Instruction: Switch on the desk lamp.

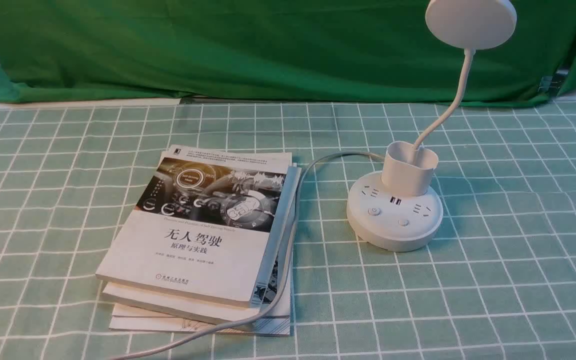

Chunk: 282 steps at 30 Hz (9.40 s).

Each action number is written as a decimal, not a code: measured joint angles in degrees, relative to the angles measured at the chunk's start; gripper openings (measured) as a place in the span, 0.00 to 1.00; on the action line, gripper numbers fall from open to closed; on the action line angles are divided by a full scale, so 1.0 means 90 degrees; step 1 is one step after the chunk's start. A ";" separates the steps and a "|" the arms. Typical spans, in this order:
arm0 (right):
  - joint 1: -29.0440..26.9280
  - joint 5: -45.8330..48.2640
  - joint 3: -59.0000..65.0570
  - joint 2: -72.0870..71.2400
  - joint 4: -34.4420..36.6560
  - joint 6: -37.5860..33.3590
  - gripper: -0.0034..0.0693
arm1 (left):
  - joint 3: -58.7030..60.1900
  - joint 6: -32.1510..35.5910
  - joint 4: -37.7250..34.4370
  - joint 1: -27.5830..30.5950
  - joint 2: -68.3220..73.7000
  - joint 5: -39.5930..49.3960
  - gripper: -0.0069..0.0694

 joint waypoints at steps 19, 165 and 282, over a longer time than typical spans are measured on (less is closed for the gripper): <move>0.0000 0.0008 0.0000 0.0000 0.0000 0.0000 0.38 | 0.0000 0.0000 0.0000 0.0000 0.0000 0.0000 0.12; 0.2276 0.2941 -0.7589 1.0331 0.1201 -0.1893 0.09 | 0.0000 0.0000 0.0000 0.0000 0.0000 0.0000 0.12; 0.0294 -0.0041 0.0001 0.0003 0.0378 0.0479 0.37 | 0.0000 0.0000 0.0000 0.0000 0.0000 0.0000 0.12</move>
